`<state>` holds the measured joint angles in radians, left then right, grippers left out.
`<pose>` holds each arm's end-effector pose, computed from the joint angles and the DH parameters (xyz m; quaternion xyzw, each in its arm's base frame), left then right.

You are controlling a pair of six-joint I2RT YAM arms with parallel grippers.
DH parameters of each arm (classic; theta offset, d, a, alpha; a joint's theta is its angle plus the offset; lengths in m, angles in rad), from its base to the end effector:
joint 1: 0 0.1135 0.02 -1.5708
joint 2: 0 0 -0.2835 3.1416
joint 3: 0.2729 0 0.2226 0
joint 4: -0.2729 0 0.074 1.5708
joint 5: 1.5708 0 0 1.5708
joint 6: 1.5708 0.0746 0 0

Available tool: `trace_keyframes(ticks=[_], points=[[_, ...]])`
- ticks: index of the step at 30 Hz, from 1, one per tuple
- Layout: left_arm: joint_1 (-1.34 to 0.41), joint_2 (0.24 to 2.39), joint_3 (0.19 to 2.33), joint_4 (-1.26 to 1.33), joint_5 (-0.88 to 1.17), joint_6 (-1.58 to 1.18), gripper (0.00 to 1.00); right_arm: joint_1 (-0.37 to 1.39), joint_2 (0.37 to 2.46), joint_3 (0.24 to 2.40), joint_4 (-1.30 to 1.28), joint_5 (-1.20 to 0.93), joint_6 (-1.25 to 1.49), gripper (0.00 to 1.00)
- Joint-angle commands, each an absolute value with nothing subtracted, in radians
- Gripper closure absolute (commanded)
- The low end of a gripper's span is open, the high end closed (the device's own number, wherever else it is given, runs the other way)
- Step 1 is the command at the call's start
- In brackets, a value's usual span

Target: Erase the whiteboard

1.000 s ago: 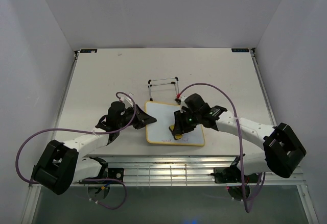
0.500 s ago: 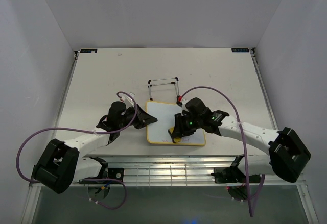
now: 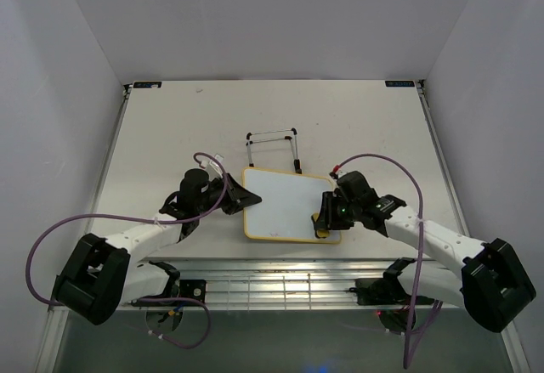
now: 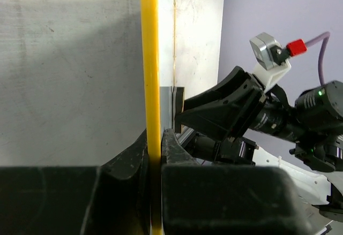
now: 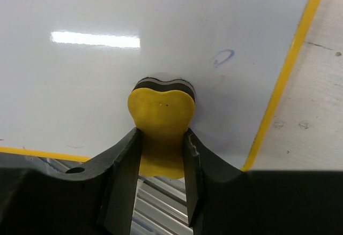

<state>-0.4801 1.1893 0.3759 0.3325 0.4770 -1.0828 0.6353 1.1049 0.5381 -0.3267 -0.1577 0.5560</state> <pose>0.1879 -0.1365 0.1972 -0.1297 0.8299 -0.4982 0.2153 0.1526 0.1271 0.1872 -0.0634 0.9385 0.2473 0.2325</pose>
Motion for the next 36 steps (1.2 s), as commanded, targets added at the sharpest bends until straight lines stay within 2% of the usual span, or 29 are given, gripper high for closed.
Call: trace_keyframes(ticks=[1, 4, 10, 21, 24, 32, 36], points=[[-0.489, 1.166, 0.376, 0.327, 0.396, -1.015, 1.0, 0.772, 1.108, 0.52, -0.309, -0.17, 0.609, 0.92], [-0.497, 1.164, 0.373, 0.327, 0.38, -1.025, 1.0, 0.92, 1.108, 0.581, -0.212, -0.135, 0.688, 0.92], [-0.506, 1.166, 0.374, 0.327, 0.37, -1.037, 1.0, 1.096, 1.192, 0.722, -0.092, -0.089, 0.742, 0.92], [-0.517, 1.152, 0.373, 0.328, 0.368, -1.042, 1.0, 1.131, 1.399, 0.937, -0.205, -0.029, 0.603, 0.92], [-0.518, 1.155, 0.374, 0.327, 0.373, -1.043, 1.0, 1.094, 1.408, 0.884, -0.224, -0.005, 0.594, 0.92], [-0.518, 1.152, 0.376, 0.327, 0.387, -1.042, 1.0, 0.97, 1.211, 0.611, -0.302, 0.13, 0.623, 0.92], [-0.522, 1.16, 0.377, 0.327, 0.393, -1.048, 1.0, 0.934, 1.16, 0.571, -0.339, 0.181, 0.641, 0.92]])
